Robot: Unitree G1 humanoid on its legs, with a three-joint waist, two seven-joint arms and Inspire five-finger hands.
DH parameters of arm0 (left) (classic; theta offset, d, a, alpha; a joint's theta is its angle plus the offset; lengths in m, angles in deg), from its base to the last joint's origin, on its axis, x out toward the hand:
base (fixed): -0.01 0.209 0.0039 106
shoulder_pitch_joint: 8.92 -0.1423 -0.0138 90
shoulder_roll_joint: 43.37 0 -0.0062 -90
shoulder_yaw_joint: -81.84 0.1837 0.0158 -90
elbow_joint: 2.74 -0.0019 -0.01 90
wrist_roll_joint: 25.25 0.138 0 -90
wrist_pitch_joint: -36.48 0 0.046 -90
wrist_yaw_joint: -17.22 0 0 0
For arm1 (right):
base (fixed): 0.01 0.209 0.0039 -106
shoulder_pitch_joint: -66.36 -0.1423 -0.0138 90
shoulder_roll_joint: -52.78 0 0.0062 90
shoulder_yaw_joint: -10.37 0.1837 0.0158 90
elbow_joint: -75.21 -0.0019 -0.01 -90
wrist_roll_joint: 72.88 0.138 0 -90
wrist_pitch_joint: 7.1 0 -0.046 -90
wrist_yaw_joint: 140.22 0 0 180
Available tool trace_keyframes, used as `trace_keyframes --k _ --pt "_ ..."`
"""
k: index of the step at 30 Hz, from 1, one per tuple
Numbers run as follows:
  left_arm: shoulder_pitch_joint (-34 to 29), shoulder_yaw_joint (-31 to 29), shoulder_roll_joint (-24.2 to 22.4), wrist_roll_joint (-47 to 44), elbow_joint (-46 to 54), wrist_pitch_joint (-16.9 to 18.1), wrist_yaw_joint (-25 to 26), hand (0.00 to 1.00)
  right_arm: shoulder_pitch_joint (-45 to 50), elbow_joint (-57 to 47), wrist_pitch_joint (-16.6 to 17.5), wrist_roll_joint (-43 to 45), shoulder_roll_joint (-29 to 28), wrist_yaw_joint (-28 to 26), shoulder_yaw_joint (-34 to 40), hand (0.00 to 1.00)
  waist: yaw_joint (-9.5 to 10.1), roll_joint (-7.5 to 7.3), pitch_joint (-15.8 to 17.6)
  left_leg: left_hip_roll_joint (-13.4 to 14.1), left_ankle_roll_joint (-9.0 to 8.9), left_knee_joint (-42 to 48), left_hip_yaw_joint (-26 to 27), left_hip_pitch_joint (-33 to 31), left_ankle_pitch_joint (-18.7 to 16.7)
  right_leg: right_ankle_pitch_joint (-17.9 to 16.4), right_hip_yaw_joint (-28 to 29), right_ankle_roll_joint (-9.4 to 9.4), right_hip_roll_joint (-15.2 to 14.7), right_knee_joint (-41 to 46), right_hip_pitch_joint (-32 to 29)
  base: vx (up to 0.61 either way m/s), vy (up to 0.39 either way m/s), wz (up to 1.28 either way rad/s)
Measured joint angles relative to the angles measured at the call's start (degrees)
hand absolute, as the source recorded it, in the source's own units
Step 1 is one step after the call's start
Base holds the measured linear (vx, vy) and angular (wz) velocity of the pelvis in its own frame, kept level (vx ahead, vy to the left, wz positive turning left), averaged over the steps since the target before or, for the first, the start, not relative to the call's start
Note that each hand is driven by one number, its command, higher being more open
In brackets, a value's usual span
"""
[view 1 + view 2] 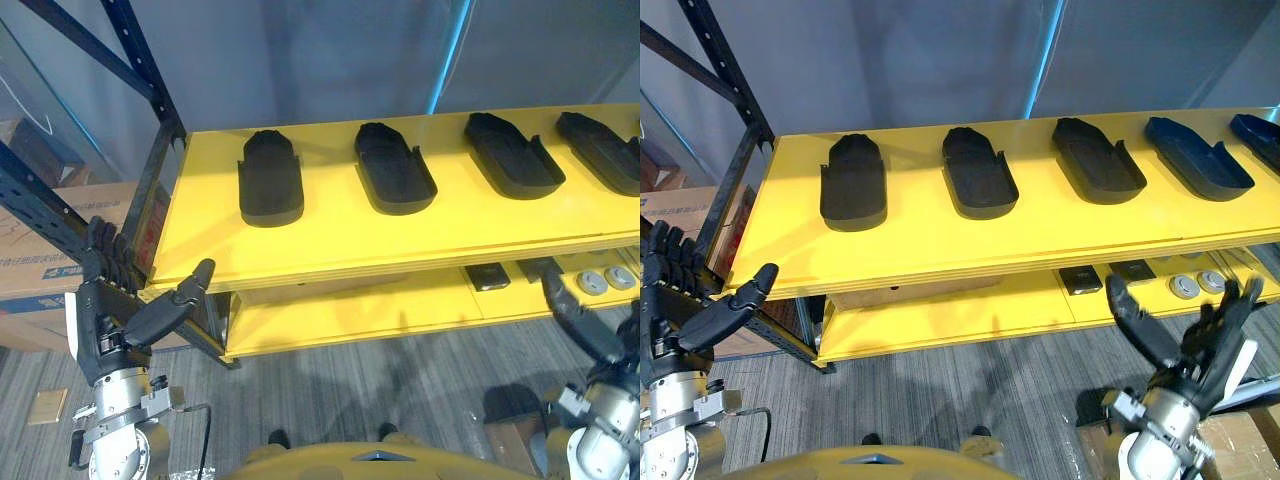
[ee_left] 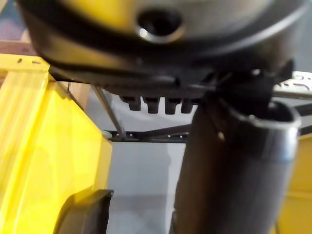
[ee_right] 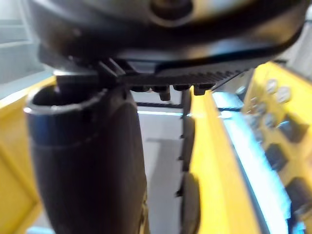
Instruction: Walk over and take three plastic housings, then place them on the shelf
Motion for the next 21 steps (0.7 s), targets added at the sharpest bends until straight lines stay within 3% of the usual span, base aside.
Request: trace_keyframes --k 5,7,10,11,12,14,16,18,20,21 --pt "-0.3 -0.1 -0.1 -0.9 -4.8 3.1 2.6 1.0 -0.1 19.1 -1.0 -2.1 -0.8 3.7 1.1 1.0 0.24 1.0 -0.5 0.0 0.04 0.0 -0.3 0.0 -0.1 0.0 -0.3 0.06 0.0 0.0 0.2 0.0 -0.002 0.03" --pt "-0.4 -0.1 -0.1 -2.9 -5.1 4.1 3.4 1.0 -0.1 25.1 -2.8 -2.1 -1.2 4.2 1.1 1.0 0.31 0.98 -0.4 -0.1 0.07 0.0 -1.2 0.1 -0.1 -0.2 -1.2 0.25 -0.2 0.0 0.8 -0.02 -0.01 0.2" --pt "-0.4 -0.6 -0.2 -9.1 -6.7 4.1 -0.5 1.0 -0.1 31.5 -5.0 -1.9 -1.4 4.1 1.0 1.0 0.59 1.14 -0.5 -0.3 0.16 -0.1 -2.2 0.2 -0.5 -0.4 -2.0 0.53 -0.3 0.1 1.6 -0.03 -0.006 0.17" --pt "-0.8 -0.4 -0.1 -14.1 -8.6 2.9 -7.1 1.0 -0.2 34.3 -6.1 -1.8 -1.4 4.1 0.7 1.0 0.97 1.34 -0.6 -0.3 0.19 -0.1 -2.3 0.2 -0.4 -0.6 -2.4 0.41 -0.4 0.2 1.7 -0.03 -0.002 0.11" --pt "-0.8 0.3 0.2 -15.8 -9.6 2.1 -9.7 1.0 -0.4 35.4 -6.4 -1.7 -1.3 4.0 0.5 1.0 1.23 1.39 -0.6 -0.3 0.24 -0.1 -2.3 0.2 -0.3 -0.7 -2.6 0.23 -0.4 0.3 1.7 -0.04 -0.005 0.09" --pt "-0.9 3.8 2.4 -24.3 -16.4 -3.1 -21.2 1.0 -2.1 41.4 -8.0 -1.3 -0.8 2.7 0.1 1.0 1.87 1.51 -0.8 -0.3 0.54 -0.3 -2.6 0.5 0.3 -1.4 -3.1 -0.08 -0.5 1.3 1.7 -0.03 -0.008 0.07" --pt "-0.7 7.1 4.7 -26.4 -21.8 -6.3 -26.3 1.0 -4.2 45.2 -9.1 -0.7 -0.1 1.3 -0.4 1.0 1.88 1.45 -0.7 -0.3 0.25 -0.9 -2.6 0.9 0.8 -1.5 -3.2 -0.13 -0.4 1.5 1.7 -0.01 -0.003 0.02" --pt "-0.2 11.6 8.3 -27.1 -30.1 -13.0 -34.4 1.0 -6.9 50.1 -9.7 0.9 0.6 -1.1 -1.0 1.0 1.8 1.38 -0.8 -0.4 0.17 -0.9 -2.6 1.0 0.8 -1.8 -3.2 -0.44 -0.4 1.6 1.7 -0.03 0.0 -0.03" --pt "-0.1 13.3 9.9 -27.4 -34.0 -16.0 -39.3 1.0 -8.0 52.1 -10.6 1.0 1.1 -2.2 -1.0 1.0 1.78 1.3 -0.8 -0.4 0.13 -0.9 -2.6 1.0 0.9 -2.0 -3.1 -0.42 -0.4 1.5 1.7 0.0 0.0 0.0" --pt "-0.1 14.0 10.9 -29.5 -36.8 -17.5 -44.3 1.0 -8.6 53.4 -10.7 1.4 1.5 -3.2 -1.0 1.0 1.84 1.22 -0.9 -0.4 0.09 -0.9 -2.6 1.0 1.0 -2.0 -3.1 -0.43 -0.4 1.5 1.7 0.0 0.0 0.0"
